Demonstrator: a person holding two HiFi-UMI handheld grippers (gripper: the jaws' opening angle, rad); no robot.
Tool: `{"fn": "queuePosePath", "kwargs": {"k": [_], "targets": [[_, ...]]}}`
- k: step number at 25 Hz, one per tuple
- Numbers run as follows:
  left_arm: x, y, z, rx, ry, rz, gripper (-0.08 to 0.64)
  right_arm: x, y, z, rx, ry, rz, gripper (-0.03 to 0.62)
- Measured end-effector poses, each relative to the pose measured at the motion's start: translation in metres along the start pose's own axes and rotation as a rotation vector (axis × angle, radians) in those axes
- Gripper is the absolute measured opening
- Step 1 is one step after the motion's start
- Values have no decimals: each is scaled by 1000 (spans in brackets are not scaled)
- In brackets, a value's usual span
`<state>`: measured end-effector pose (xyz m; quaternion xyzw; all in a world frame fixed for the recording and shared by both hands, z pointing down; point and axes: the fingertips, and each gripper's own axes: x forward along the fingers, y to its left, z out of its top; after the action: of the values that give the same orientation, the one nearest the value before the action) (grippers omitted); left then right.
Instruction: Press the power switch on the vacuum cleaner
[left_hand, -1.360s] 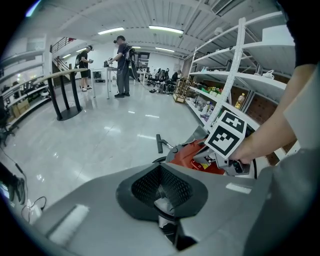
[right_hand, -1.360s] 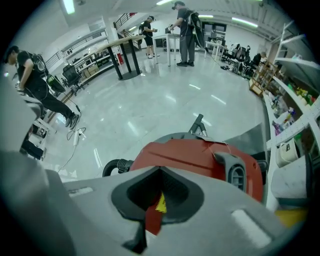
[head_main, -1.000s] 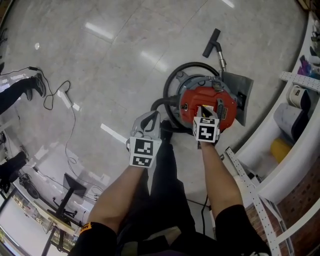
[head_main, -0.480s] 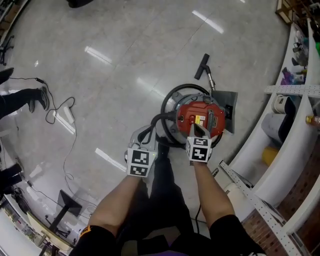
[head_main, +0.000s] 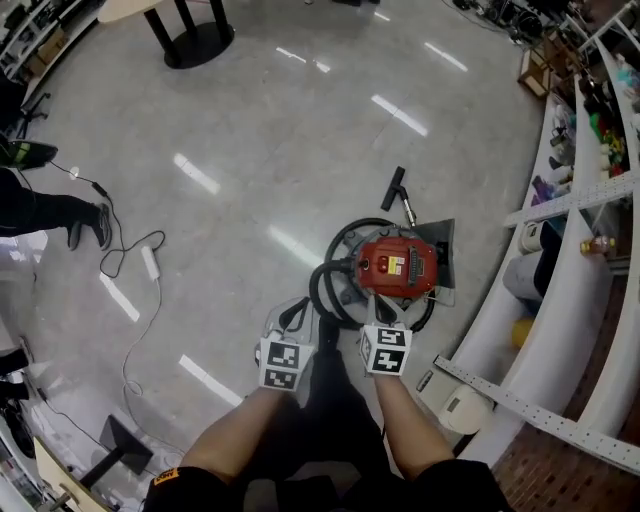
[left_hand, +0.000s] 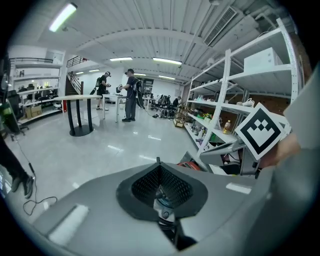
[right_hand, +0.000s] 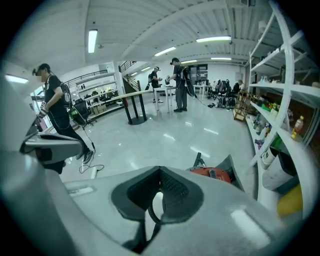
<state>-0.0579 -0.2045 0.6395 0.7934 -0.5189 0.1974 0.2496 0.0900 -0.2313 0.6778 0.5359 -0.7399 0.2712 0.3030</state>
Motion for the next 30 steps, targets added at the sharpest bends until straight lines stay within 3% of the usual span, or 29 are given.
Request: {"fn": "queuePosePath", "kwargs": {"k": [8,15,20,26,30], "targets": [[-102,-3,-8,-4,-88,-2,15,-100,79,9,-31,-158,27,-8],[-181,-13,-7,-1,-177,-21,15,-179,121,9,-31,-279,24,-8],[-228,-24,-8,2,-233,-26,15,-227,139,-4,23,-332,49,-8],[-271,-45,5,10,-301,-5,15,-275,150,4,-26,-389,102,-8],[-295,-89,12,43,-350,-15,15,-311,134,-9,-53,-411,123,-8]]}}
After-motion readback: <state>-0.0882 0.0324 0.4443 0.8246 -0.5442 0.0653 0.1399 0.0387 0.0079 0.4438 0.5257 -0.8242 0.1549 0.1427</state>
